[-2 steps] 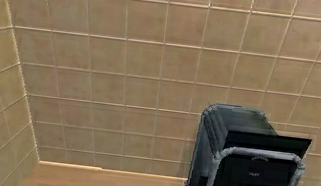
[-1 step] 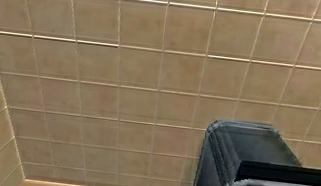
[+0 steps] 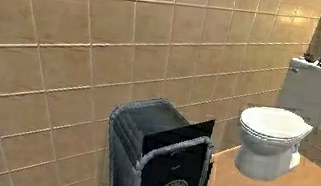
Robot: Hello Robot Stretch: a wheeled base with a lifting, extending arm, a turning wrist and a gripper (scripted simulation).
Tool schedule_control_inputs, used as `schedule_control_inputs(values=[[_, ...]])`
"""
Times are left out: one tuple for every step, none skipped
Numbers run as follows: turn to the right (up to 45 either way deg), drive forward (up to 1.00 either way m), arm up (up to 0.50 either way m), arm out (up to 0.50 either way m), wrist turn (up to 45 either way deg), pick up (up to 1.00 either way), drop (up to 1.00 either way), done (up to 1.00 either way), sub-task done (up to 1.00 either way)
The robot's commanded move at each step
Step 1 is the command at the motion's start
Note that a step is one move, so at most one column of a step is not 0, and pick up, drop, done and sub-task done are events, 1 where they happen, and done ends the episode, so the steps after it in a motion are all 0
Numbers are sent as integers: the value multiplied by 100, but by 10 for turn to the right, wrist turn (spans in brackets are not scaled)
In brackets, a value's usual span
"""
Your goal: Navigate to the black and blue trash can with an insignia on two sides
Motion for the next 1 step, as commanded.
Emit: schedule_control_inputs(values=[[0,0,0,0,0,0,0,100,0]])
